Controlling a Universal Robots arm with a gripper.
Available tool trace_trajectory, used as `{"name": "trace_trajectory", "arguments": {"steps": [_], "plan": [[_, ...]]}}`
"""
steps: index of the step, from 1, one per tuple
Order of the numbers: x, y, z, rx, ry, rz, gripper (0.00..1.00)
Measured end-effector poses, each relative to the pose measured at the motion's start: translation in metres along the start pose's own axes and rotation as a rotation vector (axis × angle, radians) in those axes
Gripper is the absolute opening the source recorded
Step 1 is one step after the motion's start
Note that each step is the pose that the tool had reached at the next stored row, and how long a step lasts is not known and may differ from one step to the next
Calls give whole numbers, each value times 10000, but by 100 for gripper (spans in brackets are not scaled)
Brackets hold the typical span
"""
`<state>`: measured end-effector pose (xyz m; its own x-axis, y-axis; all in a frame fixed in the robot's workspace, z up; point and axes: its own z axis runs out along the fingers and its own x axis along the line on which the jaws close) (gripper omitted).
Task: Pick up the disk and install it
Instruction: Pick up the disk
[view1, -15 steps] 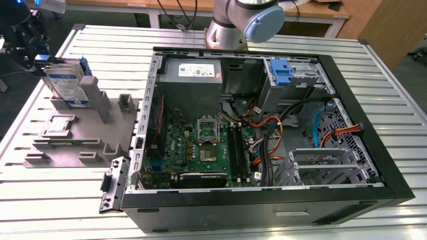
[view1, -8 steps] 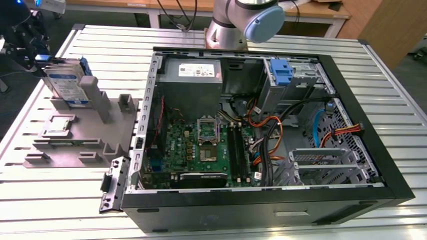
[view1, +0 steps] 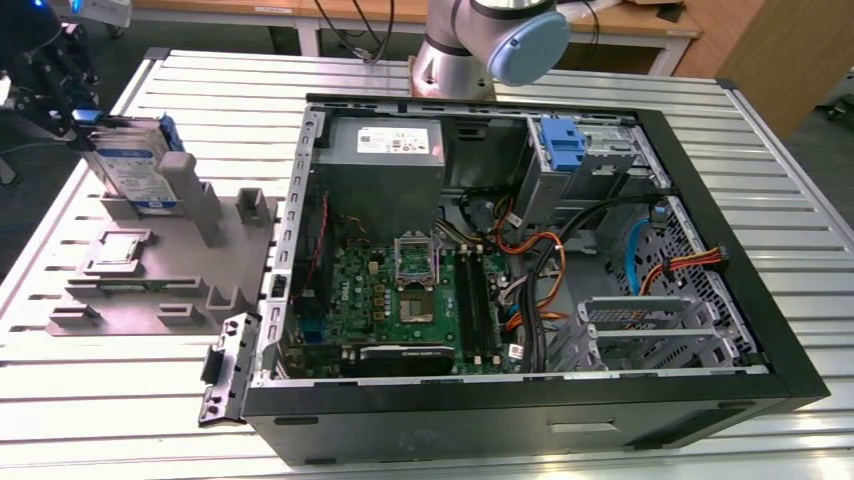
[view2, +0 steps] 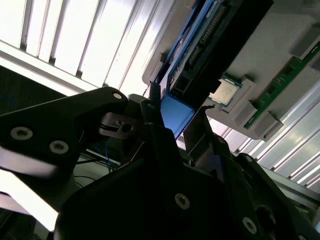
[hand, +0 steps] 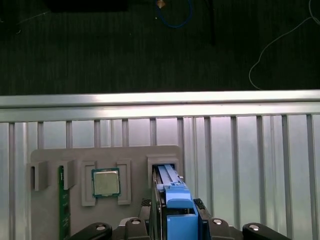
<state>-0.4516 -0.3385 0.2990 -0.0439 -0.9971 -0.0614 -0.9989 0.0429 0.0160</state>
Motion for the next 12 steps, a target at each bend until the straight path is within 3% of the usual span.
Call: {"name": "trace_trajectory", "arguments": {"steps": [12], "plan": [[-20,-1,17,-7,1,5,45]]}}
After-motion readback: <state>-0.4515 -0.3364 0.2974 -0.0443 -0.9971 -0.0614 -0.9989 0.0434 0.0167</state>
